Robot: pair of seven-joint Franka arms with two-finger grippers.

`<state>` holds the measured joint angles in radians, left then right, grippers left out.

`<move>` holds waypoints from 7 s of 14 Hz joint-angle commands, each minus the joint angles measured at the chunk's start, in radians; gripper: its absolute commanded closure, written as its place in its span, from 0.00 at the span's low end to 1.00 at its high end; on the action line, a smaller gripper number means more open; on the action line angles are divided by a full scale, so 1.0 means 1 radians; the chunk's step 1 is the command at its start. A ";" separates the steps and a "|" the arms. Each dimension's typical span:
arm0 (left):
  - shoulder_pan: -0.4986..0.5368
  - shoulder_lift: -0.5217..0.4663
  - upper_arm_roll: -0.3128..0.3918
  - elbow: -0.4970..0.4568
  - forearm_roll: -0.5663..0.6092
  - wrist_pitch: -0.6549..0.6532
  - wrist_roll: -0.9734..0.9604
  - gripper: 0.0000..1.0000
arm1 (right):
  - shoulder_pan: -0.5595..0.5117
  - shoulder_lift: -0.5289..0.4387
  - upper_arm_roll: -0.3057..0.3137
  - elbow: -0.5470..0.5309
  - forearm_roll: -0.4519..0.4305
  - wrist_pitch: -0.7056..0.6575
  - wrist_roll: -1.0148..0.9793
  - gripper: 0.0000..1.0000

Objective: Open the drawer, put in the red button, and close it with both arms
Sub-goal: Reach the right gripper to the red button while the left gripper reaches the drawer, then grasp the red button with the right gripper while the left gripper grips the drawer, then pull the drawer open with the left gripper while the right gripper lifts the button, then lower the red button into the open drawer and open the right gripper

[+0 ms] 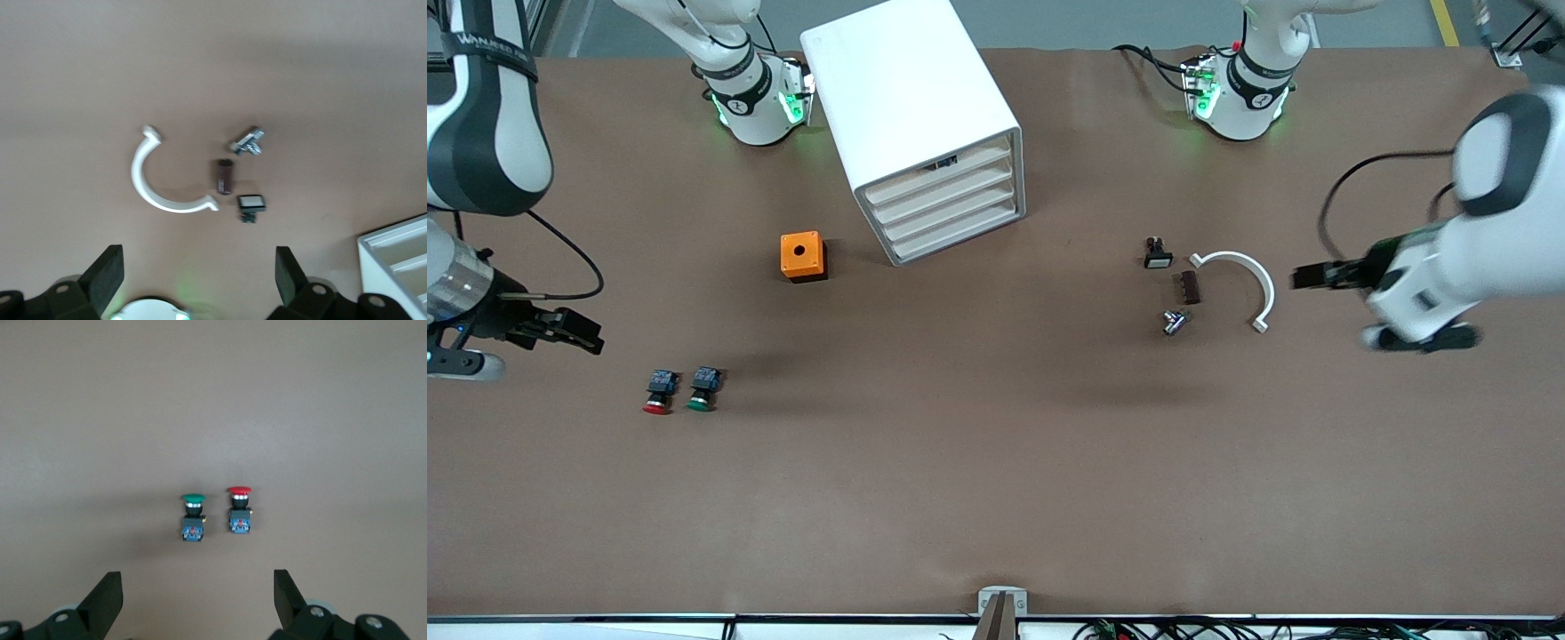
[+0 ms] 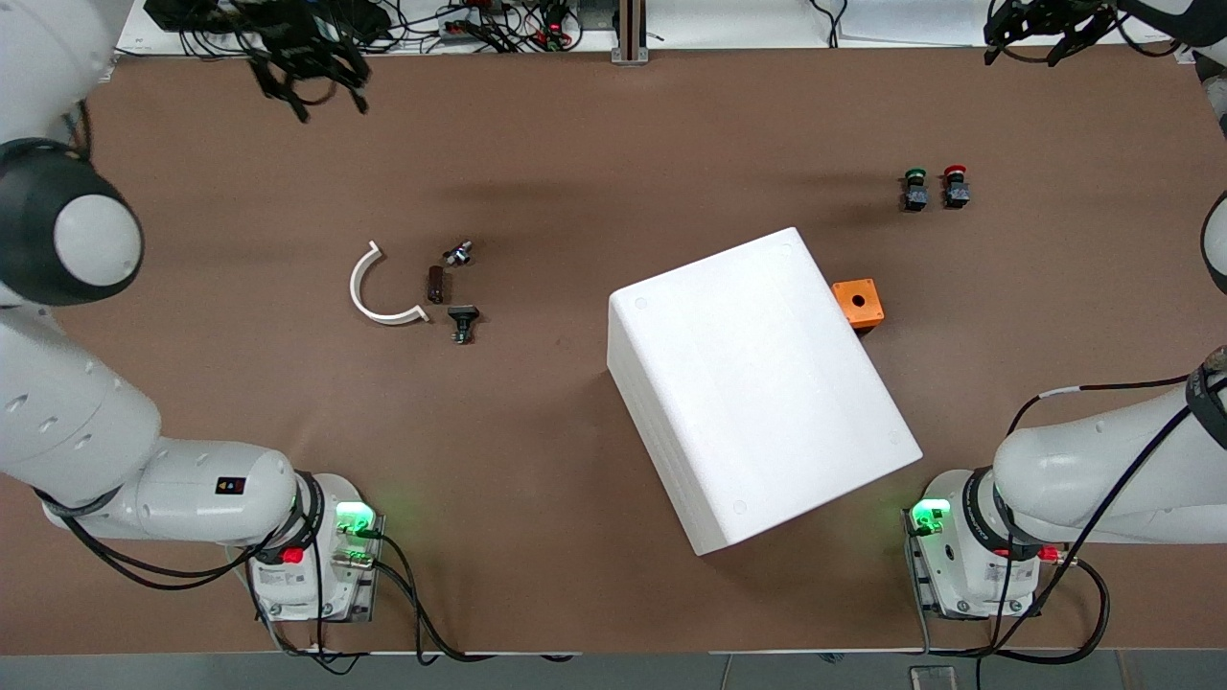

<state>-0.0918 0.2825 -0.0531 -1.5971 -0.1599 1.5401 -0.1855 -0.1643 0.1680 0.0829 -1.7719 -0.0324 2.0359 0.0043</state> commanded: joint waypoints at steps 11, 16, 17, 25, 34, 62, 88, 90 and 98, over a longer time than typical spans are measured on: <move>-0.356 0.348 -0.010 0.120 -0.395 -0.014 -1.067 0.00 | -0.097 0.255 0.012 -0.205 0.008 0.539 -0.188 0.00; -0.405 0.448 -0.034 0.180 -0.634 -0.014 -1.414 0.00 | -0.123 0.335 0.014 -0.291 0.009 0.763 -0.178 0.00; -0.410 0.463 -0.034 0.184 -0.683 -0.014 -1.477 0.00 | -0.126 0.347 0.014 -0.302 0.009 0.786 -0.176 0.00; -0.474 0.569 -0.040 0.186 -0.831 -0.014 -1.819 0.00 | -0.129 0.374 0.014 -0.311 0.009 0.816 -0.168 0.50; -0.552 0.598 -0.091 0.169 -0.846 -0.112 -1.869 0.01 | -0.133 0.354 0.015 -0.293 0.008 0.779 -0.175 1.00; -0.369 0.613 -0.083 0.186 -0.849 -0.106 -1.865 0.93 | 0.267 -0.025 0.026 0.094 0.088 -0.304 0.705 1.00; -0.296 0.543 -0.042 0.379 -0.627 -0.058 -1.220 0.00 | 0.896 0.146 0.023 -0.052 -0.030 0.127 1.947 1.00; -0.299 0.492 -0.040 0.379 -0.520 0.012 -1.097 0.00 | 0.899 0.157 0.023 -0.049 -0.030 0.130 1.971 0.82; -0.367 0.429 -0.060 0.371 -0.083 0.293 -0.983 0.00 | 0.841 0.139 0.014 0.017 -0.027 0.037 1.874 0.00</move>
<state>-0.4424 0.7330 -0.1125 -1.2015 -0.3104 1.7820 -1.1903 0.7148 0.3213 0.0959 -1.7988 -0.0497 2.1438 1.9402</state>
